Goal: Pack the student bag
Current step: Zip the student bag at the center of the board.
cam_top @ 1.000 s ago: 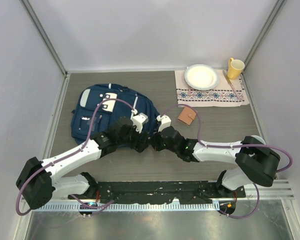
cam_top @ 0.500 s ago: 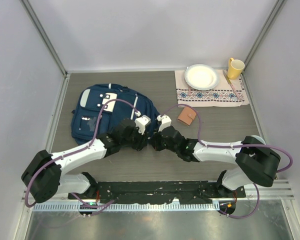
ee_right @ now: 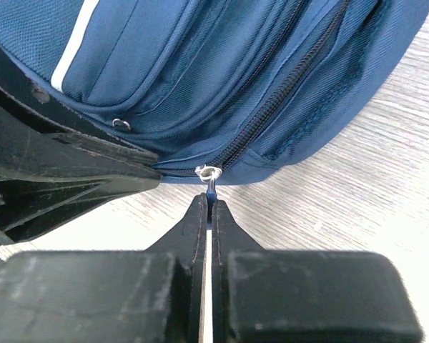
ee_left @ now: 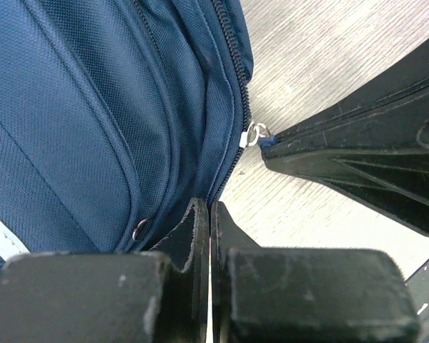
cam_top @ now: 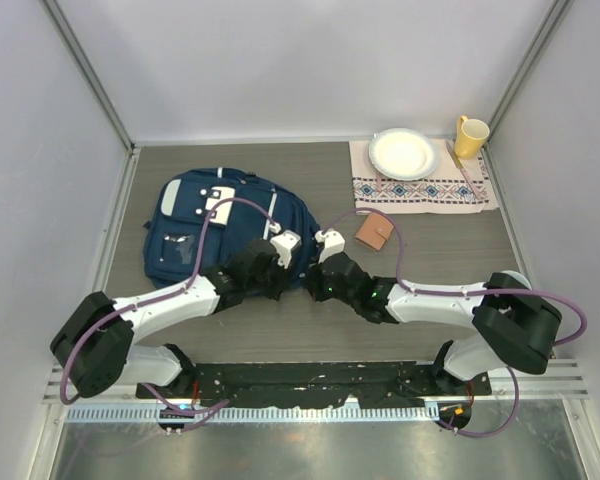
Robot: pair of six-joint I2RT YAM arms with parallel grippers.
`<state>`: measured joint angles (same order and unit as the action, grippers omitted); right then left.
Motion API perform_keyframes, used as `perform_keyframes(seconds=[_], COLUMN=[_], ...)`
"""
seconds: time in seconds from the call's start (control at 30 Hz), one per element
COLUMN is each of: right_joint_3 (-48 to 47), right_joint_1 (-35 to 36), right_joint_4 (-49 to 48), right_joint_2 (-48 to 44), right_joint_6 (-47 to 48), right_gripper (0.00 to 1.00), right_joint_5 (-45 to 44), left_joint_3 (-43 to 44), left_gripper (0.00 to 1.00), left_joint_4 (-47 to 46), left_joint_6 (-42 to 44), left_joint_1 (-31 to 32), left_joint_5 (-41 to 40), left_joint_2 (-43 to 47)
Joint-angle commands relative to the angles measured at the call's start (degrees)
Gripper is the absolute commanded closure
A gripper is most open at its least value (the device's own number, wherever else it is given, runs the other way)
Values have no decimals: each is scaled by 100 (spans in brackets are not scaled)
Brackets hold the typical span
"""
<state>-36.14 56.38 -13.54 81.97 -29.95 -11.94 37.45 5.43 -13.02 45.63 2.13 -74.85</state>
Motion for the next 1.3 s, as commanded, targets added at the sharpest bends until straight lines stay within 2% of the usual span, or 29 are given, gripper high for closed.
perform_keyframes(seconds=[0.0, 0.17, 0.4, 0.6, 0.73, 0.8, 0.83, 0.93, 1.13, 1.27], right_joint_3=[-262, -376, -640, -693, -552, -439, -394, -183, 160, 283], right_joint_1=[-144, -382, -769, -962, -1024, -1024, -1015, -927, -541, -409], right_joint_4=[238, 317, 335, 317, 177, 63, -8, -192, -290, -263], right_joint_2=[-112, -41, 178, 266, 223, 161, 135, -23, -489, -744], right_joint_6=[157, 209, 385, 482, 482, 456, 447, 359, 341, 359], right_gripper=[99, 99, 99, 99, 99, 99, 99, 99, 99, 99], right_joint_5=[-686, -774, -652, -599, -397, -178, 76, 402, 500, 404], left_joint_3=[-27, -247, -484, -730, -862, -871, -854, -643, -2, 446], left_gripper=[100, 100, 100, 100, 100, 92, 81, 68, 55, 53], left_joint_4=[309, 598, 1319, 2522, 3226, 3158, 3070, 2701, 1726, 1110], left_joint_6=[-491, -1167, -2292, -3468, -3866, -3910, -3893, -3648, -2769, -2286], left_joint_1=[17, 25, 16, 17, 16, 25, 25, 16, 17, 34], left_joint_5=[-169, -169, -652, -1231, -1479, -1453, -1418, -1233, -909, 64], left_joint_2=[294, 717, 1437, 2711, 3607, 3732, 3749, 3618, 2644, 1739])
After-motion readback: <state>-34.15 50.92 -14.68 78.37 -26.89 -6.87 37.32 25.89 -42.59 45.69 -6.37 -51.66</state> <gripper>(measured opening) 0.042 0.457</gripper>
